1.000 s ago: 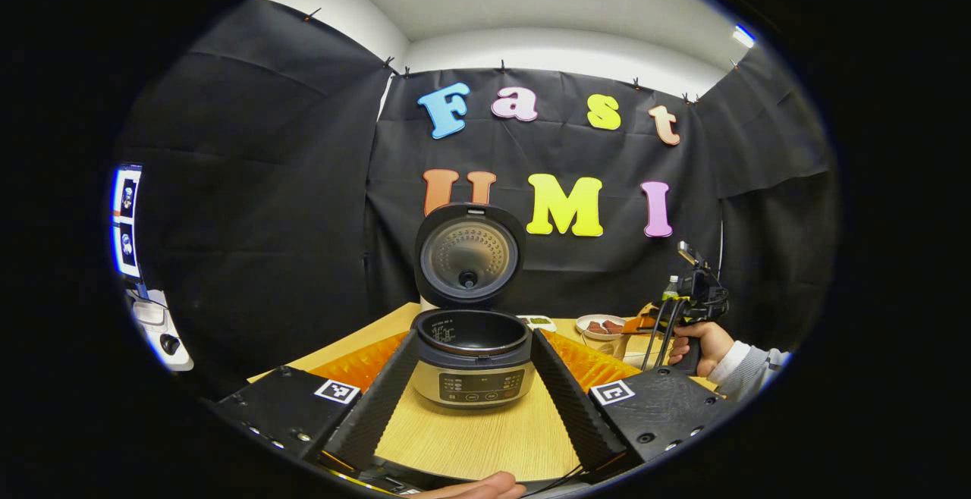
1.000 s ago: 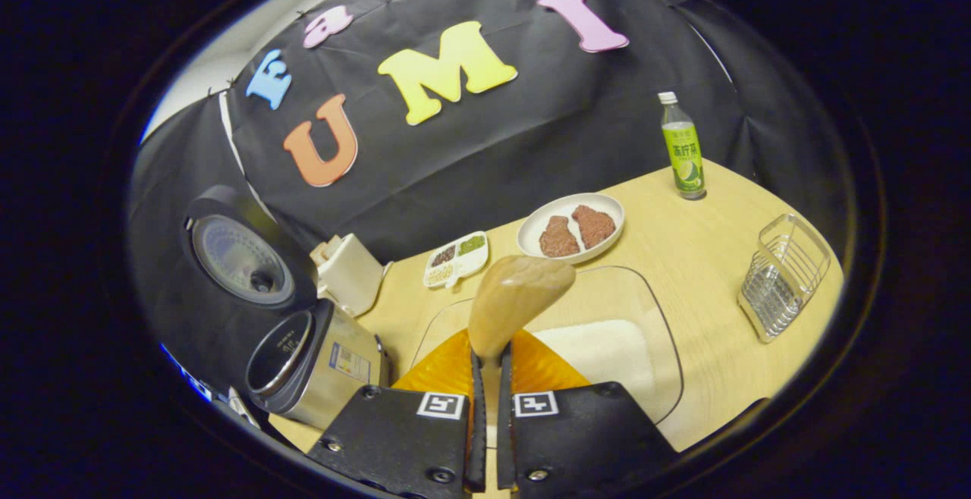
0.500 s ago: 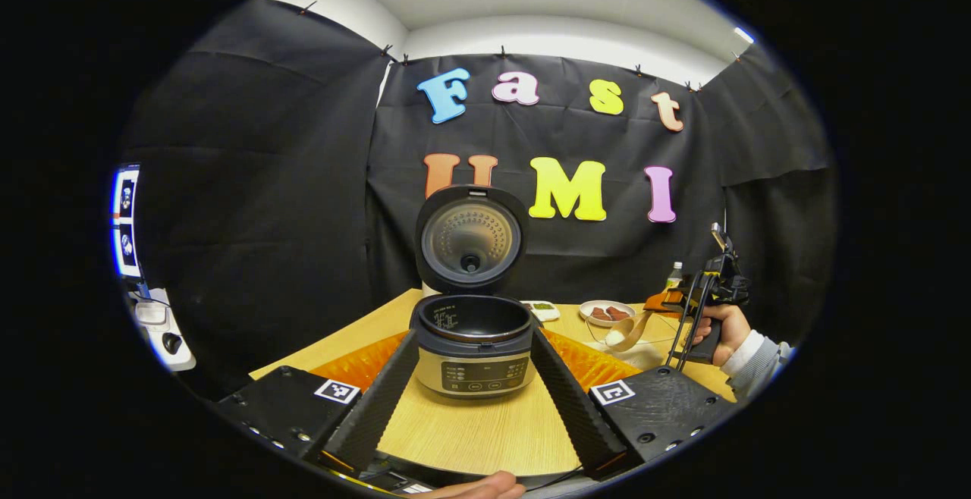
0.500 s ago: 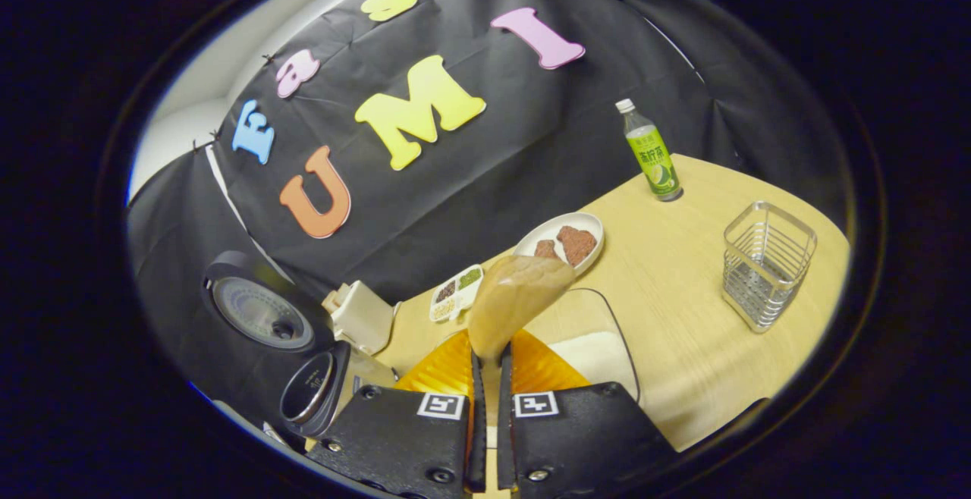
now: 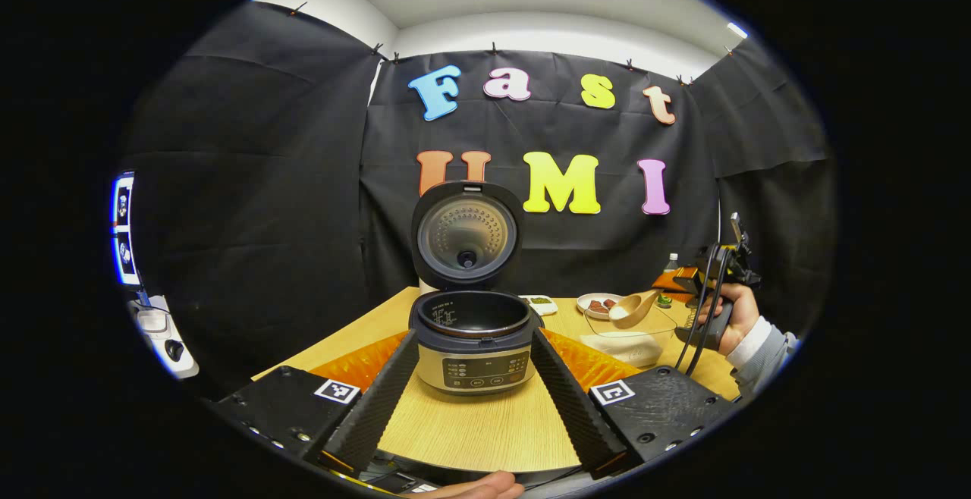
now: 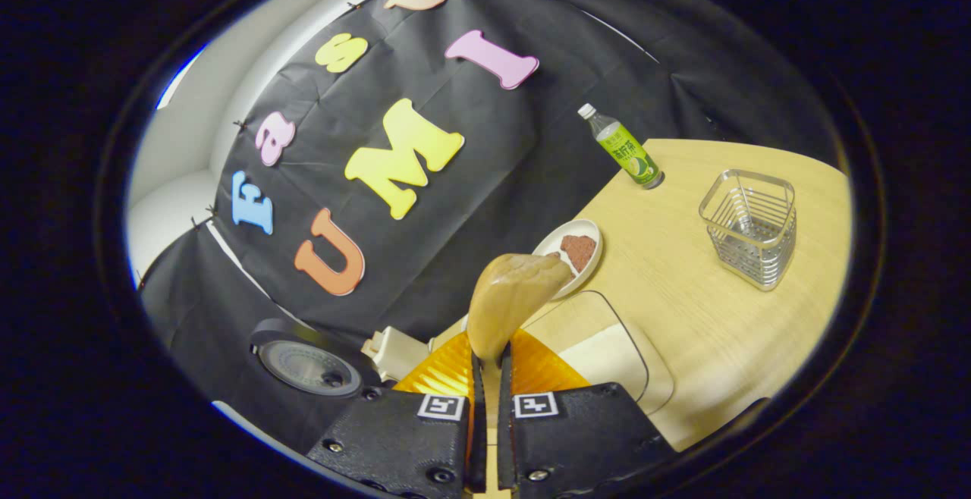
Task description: Close the left gripper, press the button to open the rice cooker; take a wooden spoon from the chopstick holder with the right hand, scoop a spoonful of rice and pour it into the rice cooker, then put the wooden spoon back into the chopstick holder.
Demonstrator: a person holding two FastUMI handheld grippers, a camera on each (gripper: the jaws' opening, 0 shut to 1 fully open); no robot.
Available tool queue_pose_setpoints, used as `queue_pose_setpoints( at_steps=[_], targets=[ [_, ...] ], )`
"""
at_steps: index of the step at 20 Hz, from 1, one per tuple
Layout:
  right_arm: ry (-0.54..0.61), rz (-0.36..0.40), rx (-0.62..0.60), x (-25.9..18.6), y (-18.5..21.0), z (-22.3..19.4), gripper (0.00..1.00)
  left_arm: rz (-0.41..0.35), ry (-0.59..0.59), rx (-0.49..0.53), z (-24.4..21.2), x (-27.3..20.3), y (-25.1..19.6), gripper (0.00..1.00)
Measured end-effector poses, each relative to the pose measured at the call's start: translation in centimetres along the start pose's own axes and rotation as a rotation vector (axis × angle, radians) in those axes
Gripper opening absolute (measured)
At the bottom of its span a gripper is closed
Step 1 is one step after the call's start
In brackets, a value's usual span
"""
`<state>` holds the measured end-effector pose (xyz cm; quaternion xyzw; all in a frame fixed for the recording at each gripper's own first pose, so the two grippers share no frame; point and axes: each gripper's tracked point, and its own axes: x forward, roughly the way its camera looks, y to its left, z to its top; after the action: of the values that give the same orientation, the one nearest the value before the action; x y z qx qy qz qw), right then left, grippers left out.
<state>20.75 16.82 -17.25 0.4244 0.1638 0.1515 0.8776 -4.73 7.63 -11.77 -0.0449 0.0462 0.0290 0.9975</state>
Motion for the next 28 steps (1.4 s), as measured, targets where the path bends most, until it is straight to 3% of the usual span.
queue_pose_setpoints(
  at_steps=[6, 10, 16, 22, 28],
  targets=[
    [0.070, 0.147, 0.241, -2.0, 7.4, -1.9, 0.08, -0.020, 0.017, 0.016, -0.2, -0.3, 0.1, 0.95],
    [0.158, 0.222, 0.404, -1.5, 12.0, -5.8, 0.10, -0.015, 0.000, 0.015, 1.2, -0.7, 0.6, 0.95],
    [0.198, 0.262, 0.379, -0.3, 16.1, -8.9, 0.10, 0.005, -0.016, 0.048, 2.1, -1.1, 1.8, 0.95],
    [0.157, 0.285, 0.109, 1.4, 19.1, -9.7, 0.10, -0.006, -0.012, -0.009, 2.1, -1.2, 1.0, 0.95],
    [0.044, 0.284, -0.382, 2.5, 23.0, -10.9, 0.10, 0.011, -0.016, 0.013, 2.0, -1.8, 1.8, 0.95]
  ],
)
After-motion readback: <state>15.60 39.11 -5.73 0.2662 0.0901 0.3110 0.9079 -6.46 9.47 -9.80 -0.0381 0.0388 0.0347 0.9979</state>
